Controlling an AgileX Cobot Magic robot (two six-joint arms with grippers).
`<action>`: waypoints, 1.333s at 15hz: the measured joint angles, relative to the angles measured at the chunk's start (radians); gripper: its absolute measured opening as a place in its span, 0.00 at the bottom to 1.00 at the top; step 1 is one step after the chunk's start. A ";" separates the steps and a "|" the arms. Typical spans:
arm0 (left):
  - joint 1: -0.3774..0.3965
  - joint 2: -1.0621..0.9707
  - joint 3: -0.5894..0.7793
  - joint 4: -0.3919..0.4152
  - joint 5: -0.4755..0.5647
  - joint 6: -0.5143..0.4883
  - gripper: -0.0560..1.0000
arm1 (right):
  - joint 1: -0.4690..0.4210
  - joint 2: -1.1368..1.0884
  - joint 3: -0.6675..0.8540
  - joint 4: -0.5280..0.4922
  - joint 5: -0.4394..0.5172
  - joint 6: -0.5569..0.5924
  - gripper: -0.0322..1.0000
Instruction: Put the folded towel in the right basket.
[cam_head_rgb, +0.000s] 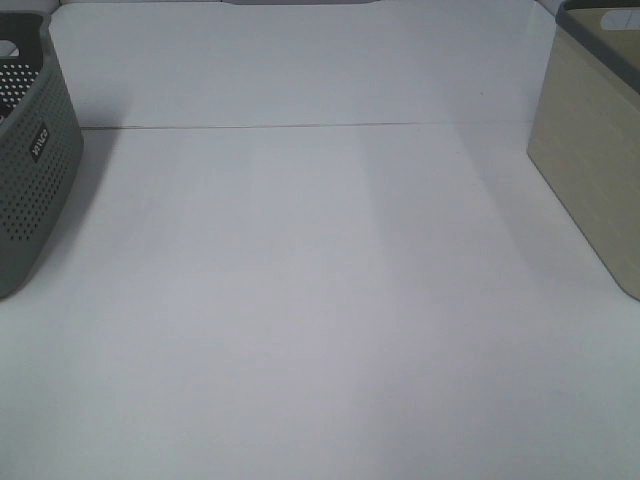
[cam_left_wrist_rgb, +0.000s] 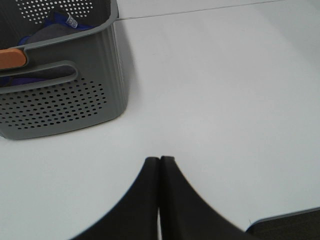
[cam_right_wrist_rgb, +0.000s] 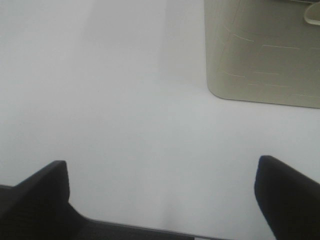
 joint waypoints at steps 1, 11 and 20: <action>0.000 0.000 0.000 0.000 0.000 0.000 0.05 | 0.000 0.000 0.000 0.000 0.000 0.000 0.97; 0.000 0.000 0.000 0.000 0.000 0.000 0.05 | 0.000 0.000 0.000 0.000 0.000 0.000 0.97; 0.000 0.000 0.000 0.000 0.000 0.000 0.05 | 0.000 0.000 0.000 0.000 0.000 0.000 0.97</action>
